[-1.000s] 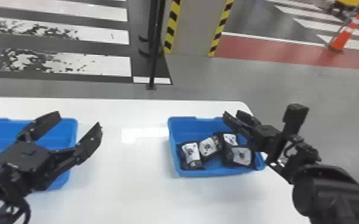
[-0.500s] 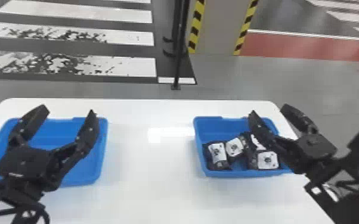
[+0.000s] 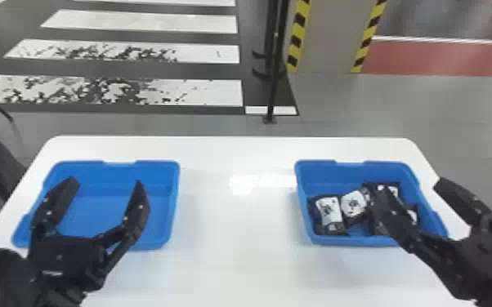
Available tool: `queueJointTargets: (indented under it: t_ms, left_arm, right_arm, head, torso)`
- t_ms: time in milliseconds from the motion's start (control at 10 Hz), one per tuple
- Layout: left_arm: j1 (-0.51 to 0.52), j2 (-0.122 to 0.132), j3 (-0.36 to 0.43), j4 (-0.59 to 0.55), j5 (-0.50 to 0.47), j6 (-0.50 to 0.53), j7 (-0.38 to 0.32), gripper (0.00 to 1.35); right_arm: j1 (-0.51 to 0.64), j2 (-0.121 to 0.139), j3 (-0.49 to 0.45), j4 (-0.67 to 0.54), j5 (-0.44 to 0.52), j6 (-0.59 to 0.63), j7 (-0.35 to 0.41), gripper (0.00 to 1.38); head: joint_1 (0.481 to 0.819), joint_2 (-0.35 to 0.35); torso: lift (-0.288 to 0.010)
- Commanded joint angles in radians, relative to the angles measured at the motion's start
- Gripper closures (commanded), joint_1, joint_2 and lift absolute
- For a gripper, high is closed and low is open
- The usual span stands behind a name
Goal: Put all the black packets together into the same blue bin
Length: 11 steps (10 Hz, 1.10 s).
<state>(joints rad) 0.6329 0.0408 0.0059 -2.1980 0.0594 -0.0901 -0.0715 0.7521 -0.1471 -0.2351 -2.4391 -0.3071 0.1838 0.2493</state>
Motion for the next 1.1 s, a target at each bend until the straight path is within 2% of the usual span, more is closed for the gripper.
queueJointTargets:
  t_ms: [0,1000]
  left_arm:
    - [0.020,-0.012,0.016,0.000,0.000,-0.018,0.002,0.14]
    - [0.017,-0.010,0.002,-0.007,0.000,-0.055,0.004,0.14]
  right_arm:
    - [0.036,0.003,0.000,-0.021,0.012,-0.015,-0.025,0.14]
    - [0.036,0.004,0.000,-0.034,0.014,-0.039,-0.027,0.14]
  head:
    - [0.695,-0.060]
    - [0.695,-0.061]
  torso:
    - [-0.110]
    - [-0.110]
